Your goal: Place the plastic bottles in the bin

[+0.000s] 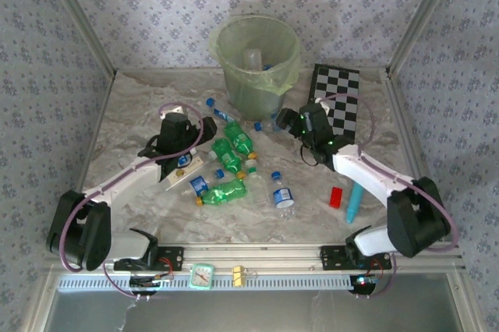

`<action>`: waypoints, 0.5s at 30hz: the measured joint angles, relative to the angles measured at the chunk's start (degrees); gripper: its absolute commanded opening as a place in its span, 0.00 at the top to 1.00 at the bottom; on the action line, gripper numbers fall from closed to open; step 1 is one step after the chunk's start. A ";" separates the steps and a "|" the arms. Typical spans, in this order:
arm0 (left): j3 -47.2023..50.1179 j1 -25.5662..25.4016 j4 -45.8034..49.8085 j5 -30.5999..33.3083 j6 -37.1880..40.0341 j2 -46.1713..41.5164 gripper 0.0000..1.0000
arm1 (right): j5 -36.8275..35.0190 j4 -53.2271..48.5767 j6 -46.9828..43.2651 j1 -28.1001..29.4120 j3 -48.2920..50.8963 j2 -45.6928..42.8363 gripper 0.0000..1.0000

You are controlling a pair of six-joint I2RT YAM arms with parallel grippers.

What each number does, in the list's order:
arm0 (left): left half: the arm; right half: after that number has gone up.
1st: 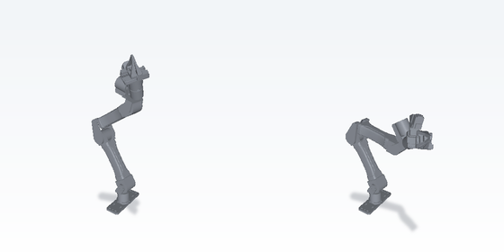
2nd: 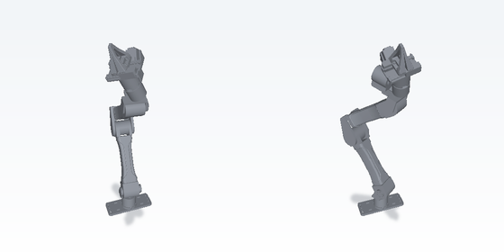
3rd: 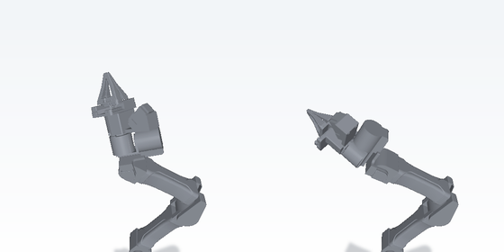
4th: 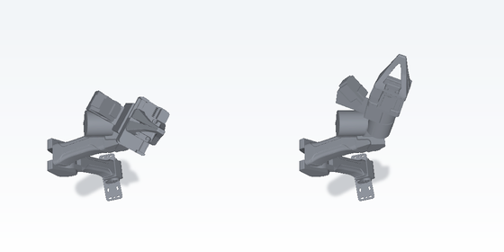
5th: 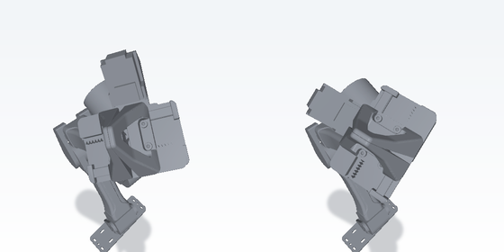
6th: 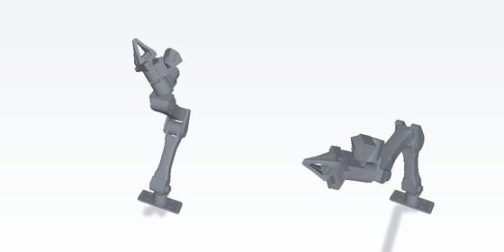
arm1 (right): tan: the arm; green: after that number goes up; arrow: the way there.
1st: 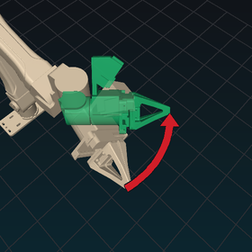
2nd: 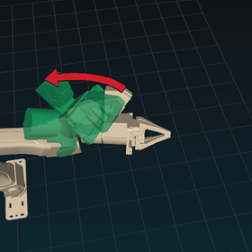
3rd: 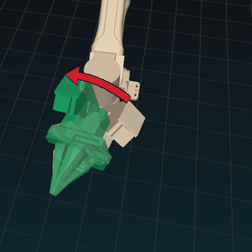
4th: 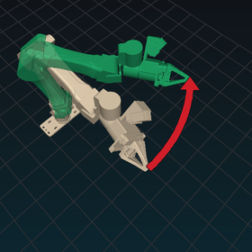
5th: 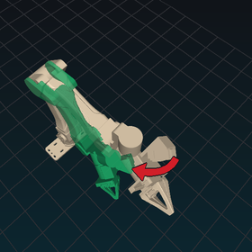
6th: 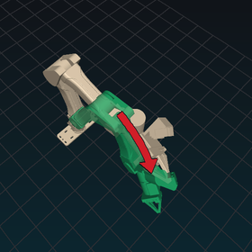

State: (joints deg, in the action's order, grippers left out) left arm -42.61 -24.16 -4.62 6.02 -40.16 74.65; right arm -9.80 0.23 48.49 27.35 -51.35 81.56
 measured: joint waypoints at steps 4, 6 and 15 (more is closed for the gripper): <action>0.02 0.00 0.13 1.01 0.00 -0.98 0.00 | 2.32 3.26 5.57 -0.68 -0.83 5.88 0.01; 0.04 0.00 0.17 1.38 0.02 -1.86 0.00 | 3.04 4.42 8.00 -0.87 -1.81 8.94 0.02; 2.38 0.04 1.55 4.28 0.68 -5.99 0.00 | 4.24 13.29 20.24 -1.68 -3.37 19.21 0.05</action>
State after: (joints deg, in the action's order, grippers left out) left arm -40.23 -24.12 -3.07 10.31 -39.48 68.66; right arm -5.56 13.52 68.73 25.67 -54.72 100.77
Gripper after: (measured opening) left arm 0.997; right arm 0.957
